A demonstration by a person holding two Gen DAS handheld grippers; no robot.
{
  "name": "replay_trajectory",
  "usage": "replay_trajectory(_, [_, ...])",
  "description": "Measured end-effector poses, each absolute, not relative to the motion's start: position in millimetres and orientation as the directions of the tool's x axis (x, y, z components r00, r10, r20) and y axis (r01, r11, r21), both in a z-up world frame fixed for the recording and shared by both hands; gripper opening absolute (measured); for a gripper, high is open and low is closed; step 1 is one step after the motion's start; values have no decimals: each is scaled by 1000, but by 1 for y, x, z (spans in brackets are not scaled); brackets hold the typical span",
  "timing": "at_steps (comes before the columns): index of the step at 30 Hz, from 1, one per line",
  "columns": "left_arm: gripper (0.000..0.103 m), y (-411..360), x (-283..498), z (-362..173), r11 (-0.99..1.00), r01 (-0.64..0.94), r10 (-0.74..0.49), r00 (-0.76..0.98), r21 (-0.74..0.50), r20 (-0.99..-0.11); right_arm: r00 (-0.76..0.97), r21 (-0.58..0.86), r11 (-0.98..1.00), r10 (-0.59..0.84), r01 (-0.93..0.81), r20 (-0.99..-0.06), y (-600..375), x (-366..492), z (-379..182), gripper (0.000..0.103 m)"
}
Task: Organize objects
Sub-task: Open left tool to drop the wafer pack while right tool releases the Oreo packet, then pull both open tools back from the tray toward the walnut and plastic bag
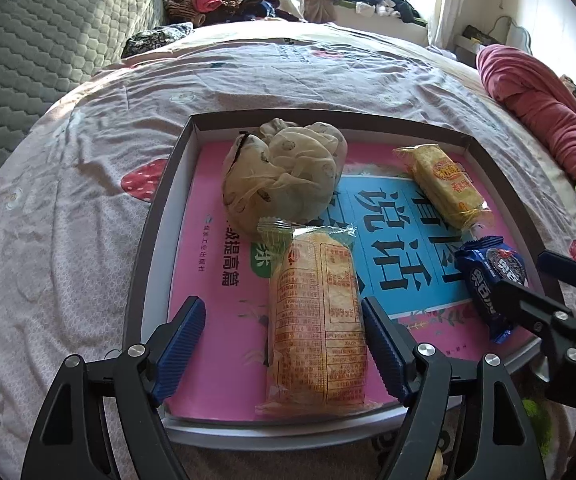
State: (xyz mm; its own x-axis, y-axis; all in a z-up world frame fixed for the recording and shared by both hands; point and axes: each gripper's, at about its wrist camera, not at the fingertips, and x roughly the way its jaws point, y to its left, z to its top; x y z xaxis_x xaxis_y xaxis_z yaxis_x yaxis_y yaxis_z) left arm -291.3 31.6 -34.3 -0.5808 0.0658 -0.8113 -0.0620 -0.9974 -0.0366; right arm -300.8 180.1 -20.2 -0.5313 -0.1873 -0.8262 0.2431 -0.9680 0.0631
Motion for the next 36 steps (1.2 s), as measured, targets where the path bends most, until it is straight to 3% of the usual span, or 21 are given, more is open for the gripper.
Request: replay_trajectory(36, [82,54,-191,57,-993,-112,101,-659,-35,-746,-650,49,-972,-192,231,-735,221,-211,77,93])
